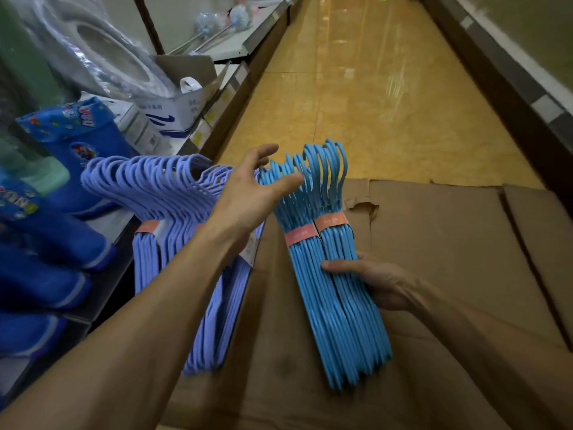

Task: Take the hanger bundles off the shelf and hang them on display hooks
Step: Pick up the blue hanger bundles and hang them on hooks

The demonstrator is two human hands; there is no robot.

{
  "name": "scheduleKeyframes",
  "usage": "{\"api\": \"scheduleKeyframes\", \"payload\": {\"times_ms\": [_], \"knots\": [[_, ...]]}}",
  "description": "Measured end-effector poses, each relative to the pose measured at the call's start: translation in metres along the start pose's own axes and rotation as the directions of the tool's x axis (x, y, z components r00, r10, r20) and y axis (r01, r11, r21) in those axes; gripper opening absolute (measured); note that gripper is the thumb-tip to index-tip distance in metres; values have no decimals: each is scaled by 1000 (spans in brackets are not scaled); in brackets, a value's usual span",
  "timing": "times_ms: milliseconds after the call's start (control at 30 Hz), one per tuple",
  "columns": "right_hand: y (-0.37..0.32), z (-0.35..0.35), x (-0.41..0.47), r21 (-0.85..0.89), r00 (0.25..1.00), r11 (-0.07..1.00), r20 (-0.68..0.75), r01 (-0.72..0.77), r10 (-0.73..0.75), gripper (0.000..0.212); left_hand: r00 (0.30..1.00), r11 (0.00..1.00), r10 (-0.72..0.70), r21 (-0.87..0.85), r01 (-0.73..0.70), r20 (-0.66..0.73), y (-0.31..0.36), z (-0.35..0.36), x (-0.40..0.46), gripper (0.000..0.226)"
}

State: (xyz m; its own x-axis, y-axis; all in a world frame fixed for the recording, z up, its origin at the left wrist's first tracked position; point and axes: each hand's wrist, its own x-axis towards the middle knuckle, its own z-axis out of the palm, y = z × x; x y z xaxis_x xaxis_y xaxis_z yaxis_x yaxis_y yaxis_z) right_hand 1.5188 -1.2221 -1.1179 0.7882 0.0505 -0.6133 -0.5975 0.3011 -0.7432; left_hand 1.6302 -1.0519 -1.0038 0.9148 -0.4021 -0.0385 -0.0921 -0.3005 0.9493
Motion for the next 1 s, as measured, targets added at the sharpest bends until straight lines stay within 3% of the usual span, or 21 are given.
{"api": "scheduleKeyframes", "payload": {"times_ms": [67, 133, 267, 400, 533, 767, 933, 1000], "knots": [[-3, -16, -9, -46, 999, 998, 33, -31, 33, 38, 996, 983, -87, -163, 85, -3, 4, 16, 2, 80], [-4, -32, -16, -69, 998, 996, 35, -52, 54, 38, 976, 903, -215, -384, 191, -21, 6, 31, 6, 94], [-1, -53, -26, -111, 998, 992, 22, -63, 66, 38, 930, 726, -361, -607, 324, 66, 12, 57, 6, 86], [3, -59, -28, -156, 999, 987, -2, -35, 35, 33, 930, 663, -364, -684, 304, 60, 19, 72, 4, 73], [7, -60, -29, -183, 999, 983, -37, -11, 4, 30, 934, 669, -357, -693, 268, 16, 21, 77, 3, 68], [9, -48, -35, -357, 974, 930, -169, 81, -150, 44, 935, 671, -347, -679, 299, 69, 16, 67, 5, 53], [27, -27, -51, -592, 847, 805, -410, 36, -339, 65, 940, 658, -330, -694, 292, 83, 18, 71, 5, 52], [39, -17, -55, -693, 811, 721, -431, -16, -396, 86, 941, 661, -328, -692, 289, 80, 19, 74, 5, 51]]}}
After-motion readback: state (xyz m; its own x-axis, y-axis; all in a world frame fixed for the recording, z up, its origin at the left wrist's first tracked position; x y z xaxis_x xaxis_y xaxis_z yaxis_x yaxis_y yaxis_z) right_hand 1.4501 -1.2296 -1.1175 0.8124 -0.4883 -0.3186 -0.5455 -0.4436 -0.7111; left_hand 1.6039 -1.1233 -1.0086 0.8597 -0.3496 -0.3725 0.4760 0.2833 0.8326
